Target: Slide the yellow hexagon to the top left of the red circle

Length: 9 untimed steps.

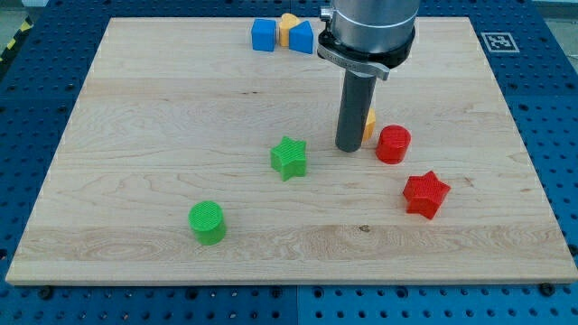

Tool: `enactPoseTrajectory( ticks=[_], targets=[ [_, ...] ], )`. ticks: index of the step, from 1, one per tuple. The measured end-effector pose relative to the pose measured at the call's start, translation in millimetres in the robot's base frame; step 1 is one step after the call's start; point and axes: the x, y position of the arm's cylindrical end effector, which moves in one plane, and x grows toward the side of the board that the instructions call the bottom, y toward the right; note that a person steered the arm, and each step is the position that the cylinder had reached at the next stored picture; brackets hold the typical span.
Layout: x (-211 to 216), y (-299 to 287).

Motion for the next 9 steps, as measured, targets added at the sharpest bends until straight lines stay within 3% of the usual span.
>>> enactPoseTrajectory(
  ticks=[4,6,9],
  targets=[
    [-1,60],
    [15,35],
    [-6,-6]
  ],
)
